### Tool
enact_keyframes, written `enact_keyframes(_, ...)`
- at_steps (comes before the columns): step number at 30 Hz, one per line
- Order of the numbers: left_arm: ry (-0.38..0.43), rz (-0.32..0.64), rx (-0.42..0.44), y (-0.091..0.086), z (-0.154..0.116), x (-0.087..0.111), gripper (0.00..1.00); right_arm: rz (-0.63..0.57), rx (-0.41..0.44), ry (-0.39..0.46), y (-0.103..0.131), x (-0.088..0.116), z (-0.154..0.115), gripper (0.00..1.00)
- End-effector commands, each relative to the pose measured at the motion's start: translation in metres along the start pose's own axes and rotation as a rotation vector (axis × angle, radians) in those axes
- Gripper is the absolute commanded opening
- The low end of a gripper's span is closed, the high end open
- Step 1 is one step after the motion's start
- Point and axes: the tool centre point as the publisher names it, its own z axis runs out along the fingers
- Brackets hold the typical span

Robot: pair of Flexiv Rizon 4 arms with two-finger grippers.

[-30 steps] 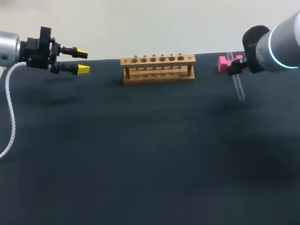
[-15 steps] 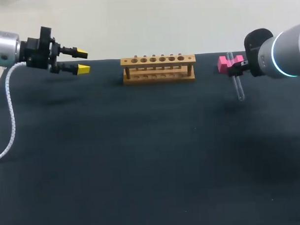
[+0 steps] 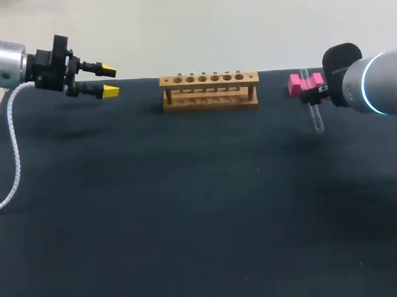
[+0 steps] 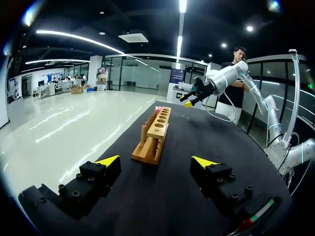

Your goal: Grasp the test tube, adjust it, and insert it.

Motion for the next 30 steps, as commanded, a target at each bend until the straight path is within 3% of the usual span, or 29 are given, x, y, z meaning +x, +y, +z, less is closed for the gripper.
enact_keyframes(1, -0.002, 0.003, 0.0, 0.0, 0.0, 0.001, 1.0, -0.001, -0.016, -0.78, 0.004, 0.001, 0.013, 1.0)
enact_keyframes(14, -0.002, 0.003, 0.0, 0.0, 0.0, 0.001, 1.0, 0.095, -0.046, -0.808, 0.016, -0.006, 0.031, 1.0)
enact_keyframes(30, -0.002, 0.003, 0.0, 0.0, 0.0, 0.001, 1.0, 0.178, -0.008, -0.783, 0.018, 0.007, 0.057, 1.0)
